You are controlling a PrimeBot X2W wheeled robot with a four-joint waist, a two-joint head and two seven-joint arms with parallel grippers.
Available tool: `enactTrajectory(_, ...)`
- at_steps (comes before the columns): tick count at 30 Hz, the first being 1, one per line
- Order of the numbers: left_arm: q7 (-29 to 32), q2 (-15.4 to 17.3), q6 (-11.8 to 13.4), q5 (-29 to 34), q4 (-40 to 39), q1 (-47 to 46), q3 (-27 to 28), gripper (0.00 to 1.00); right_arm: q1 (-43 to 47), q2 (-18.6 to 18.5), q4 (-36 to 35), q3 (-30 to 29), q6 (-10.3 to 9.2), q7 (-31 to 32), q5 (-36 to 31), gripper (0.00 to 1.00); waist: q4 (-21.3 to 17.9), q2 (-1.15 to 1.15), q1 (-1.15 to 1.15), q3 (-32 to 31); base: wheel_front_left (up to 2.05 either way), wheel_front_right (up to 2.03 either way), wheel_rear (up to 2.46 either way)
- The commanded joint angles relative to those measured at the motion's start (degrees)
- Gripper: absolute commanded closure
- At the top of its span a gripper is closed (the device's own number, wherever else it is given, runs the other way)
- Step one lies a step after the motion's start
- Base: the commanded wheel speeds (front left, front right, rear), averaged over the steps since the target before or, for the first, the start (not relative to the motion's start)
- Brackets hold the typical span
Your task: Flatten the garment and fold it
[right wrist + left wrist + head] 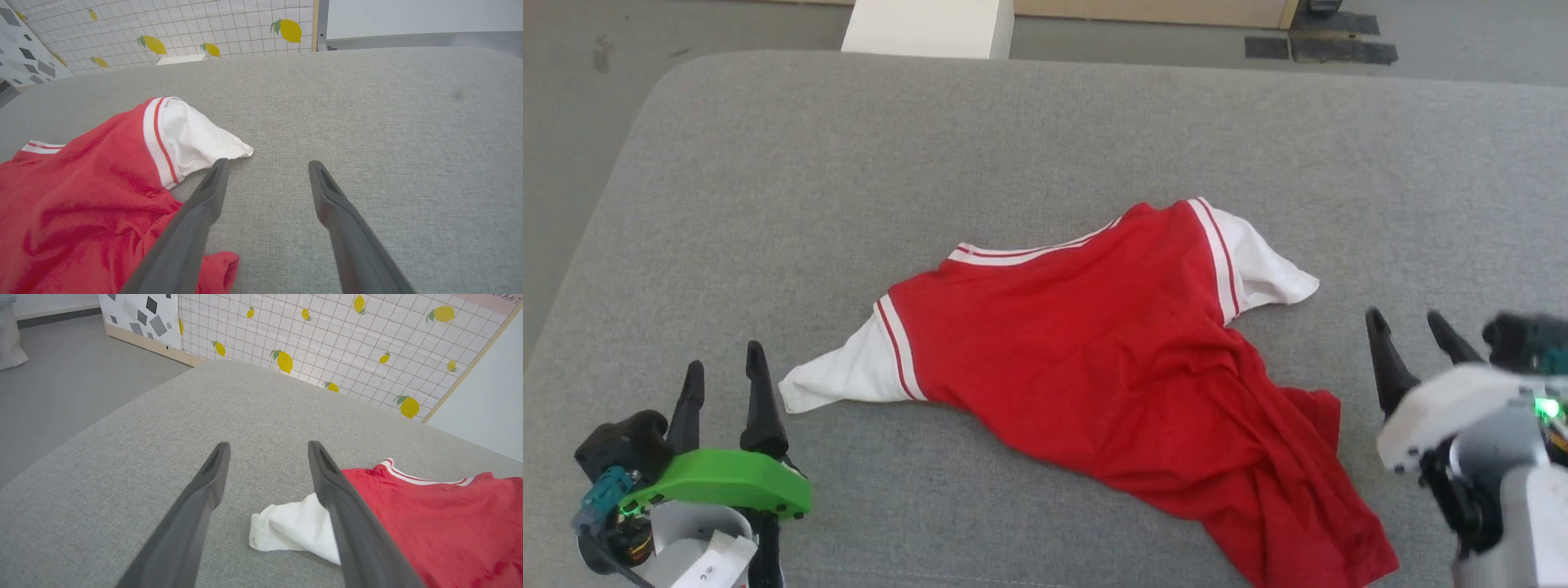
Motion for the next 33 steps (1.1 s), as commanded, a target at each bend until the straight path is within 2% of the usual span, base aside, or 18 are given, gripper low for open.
enactTrajectory(1,-0.4,-0.1,-0.1,1.0,0.2,-0.7,-0.2,0.0,-3.1,-0.9,0.2,0.4,-0.08,2.1,-0.2,0.0,0.3,0.0,0.0,1.6,0.0,0.0,0.0)
enactTrajectory(7,-0.9,-1.0,-0.3,2.0,0.1,-3.2,-1.0,0.0,-13.7,-7.4,3.2,6.2,-0.08,15.7,-0.1,0.0,1.3,0.0,0.0,5.5,0.0,0.0,0.0)
enactTrajectory(11,-1.1,-1.7,-0.7,2.7,0.1,-5.1,-1.8,0.0,-20.3,-12.7,5.7,13.9,-0.08,27.3,0.2,0.0,2.8,0.0,0.0,8.4,0.0,0.0,0.0)
enactTrajectory(15,-1.2,-2.3,-1.0,3.3,0.2,-6.8,-2.5,0.0,-24.8,-16.6,7.1,19.9,-0.08,35.2,0.5,0.0,4.2,0.0,0.0,10.8,0.0,0.0,0.0)
enactTrajectory(18,-1.4,-2.8,-1.3,3.8,0.4,-8.1,-2.8,0.0,-27.5,-18.4,8.4,24.3,-0.08,38.4,0.5,0.0,5.0,0.0,0.0,12.7,0.0,0.0,0.0)
enactTrajectory(27,-1.5,-3.8,-1.9,4.2,1.3,-9.3,-2.8,0.0,-27.8,-20.7,11.4,34.5,-0.08,41.4,3.9,0.0,5.4,0.0,0.0,14.8,0.0,0.0,0.0)
enactTrajectory(28,-1.6,-3.9,-1.9,4.3,1.4,-9.3,-2.9,0.0,-27.7,-20.9,11.8,35.0,-0.08,42.1,4.9,0.29,5.3,0.0,0.0,14.7,0.0,0.0,0.0)
enactTrajectory(29,-1.6,-3.9,-2.0,4.3,1.5,-9.4,-2.9,0.0,-27.7,-21.1,11.8,35.3,-0.08,42.5,5.6,0.66,5.3,0.0,0.0,14.7,0.0,0.0,0.0)
enactTrajectory(30,-1.6,-4.0,-2.0,4.3,1.7,-9.4,-2.8,0.0,-27.7,-21.4,11.7,35.5,-0.08,42.6,6.3,0.91,5.1,0.0,0.0,14.5,0.0,0.0,0.0)
enactTrajectory(31,-1.6,-3.9,-2.1,4.4,1.9,-9.4,-2.8,0.0,-27.8,-21.7,11.6,35.6,-0.08,42.6,6.9,1.0,5.0,0.0,0.0,14.3,0.0,0.0,0.0)
enactTrajectory(33,-1.6,-3.8,-2.2,4.4,2.3,-9.4,-2.6,0.0,-28.1,-22.2,11.3,35.0,-0.08,42.0,7.8,1.0,4.6,0.0,0.0,13.7,0.0,0.0,0.0)
